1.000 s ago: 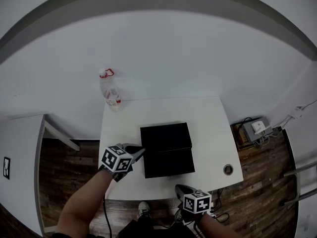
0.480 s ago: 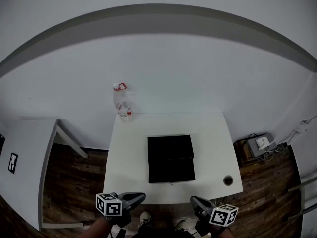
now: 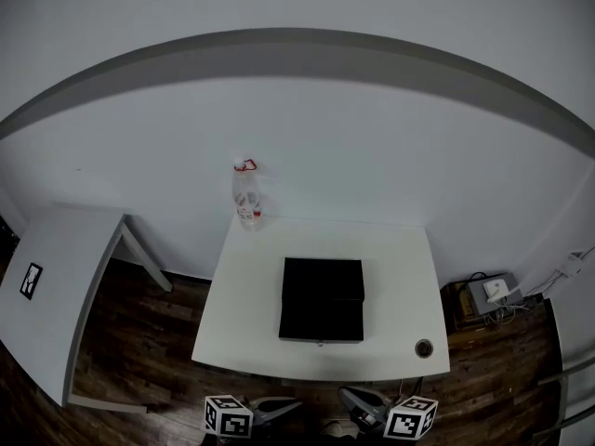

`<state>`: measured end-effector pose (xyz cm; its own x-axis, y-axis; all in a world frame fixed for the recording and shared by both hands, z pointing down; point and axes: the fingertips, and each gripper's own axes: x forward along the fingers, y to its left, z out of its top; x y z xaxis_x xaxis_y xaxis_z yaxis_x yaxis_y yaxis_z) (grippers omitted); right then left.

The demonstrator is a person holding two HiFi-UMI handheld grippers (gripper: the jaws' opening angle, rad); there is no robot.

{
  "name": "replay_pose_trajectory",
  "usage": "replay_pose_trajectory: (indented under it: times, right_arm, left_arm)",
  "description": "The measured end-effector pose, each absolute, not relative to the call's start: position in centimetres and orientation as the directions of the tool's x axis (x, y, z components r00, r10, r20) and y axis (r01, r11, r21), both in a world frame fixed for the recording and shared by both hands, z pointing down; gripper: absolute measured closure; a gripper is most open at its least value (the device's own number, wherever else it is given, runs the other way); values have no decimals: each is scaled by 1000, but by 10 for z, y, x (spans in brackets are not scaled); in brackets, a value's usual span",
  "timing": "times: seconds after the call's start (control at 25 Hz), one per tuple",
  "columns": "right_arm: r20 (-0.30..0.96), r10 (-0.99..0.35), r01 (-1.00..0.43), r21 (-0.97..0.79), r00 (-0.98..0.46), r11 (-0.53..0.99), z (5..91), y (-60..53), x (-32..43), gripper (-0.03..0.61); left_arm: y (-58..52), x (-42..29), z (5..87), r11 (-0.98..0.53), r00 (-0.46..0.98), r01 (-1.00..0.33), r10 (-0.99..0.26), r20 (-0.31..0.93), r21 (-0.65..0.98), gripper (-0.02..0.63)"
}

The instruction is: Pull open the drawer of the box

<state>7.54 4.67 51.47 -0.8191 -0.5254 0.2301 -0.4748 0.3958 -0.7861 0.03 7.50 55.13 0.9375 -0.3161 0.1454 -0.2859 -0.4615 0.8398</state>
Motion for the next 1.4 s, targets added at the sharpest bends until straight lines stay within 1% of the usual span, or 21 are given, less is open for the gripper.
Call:
replay_pose_trajectory:
  times: [0.08,0.2,0.44,0.96,1.4]
  right_arm:
    - [237,-489,-462,-783,-840,415,516,55,70,574]
    - [239,-469,-454,-784,-850,424,516,60,69,574]
    - [236,-461,-446,-788,-856,424,516,67,71,574]
    - [233,-461,-439,-799,-856,411,521,78,79,574]
    - [230,-451,-434,-794,-862,425,519,81,79,574]
  left_arm:
    - [80,3,551,-463,935,-289,-323,144,838,609]
    - [84,1,550,-458,931,-294,-337,142,839,609]
    - [88,2,549,-446,927,-298,-347,144,844,609]
    - [95,19,551,-440,944,-271,-297,146,856,609]
    - [97,20,551,-424,939,-275,-313,145,863,609]
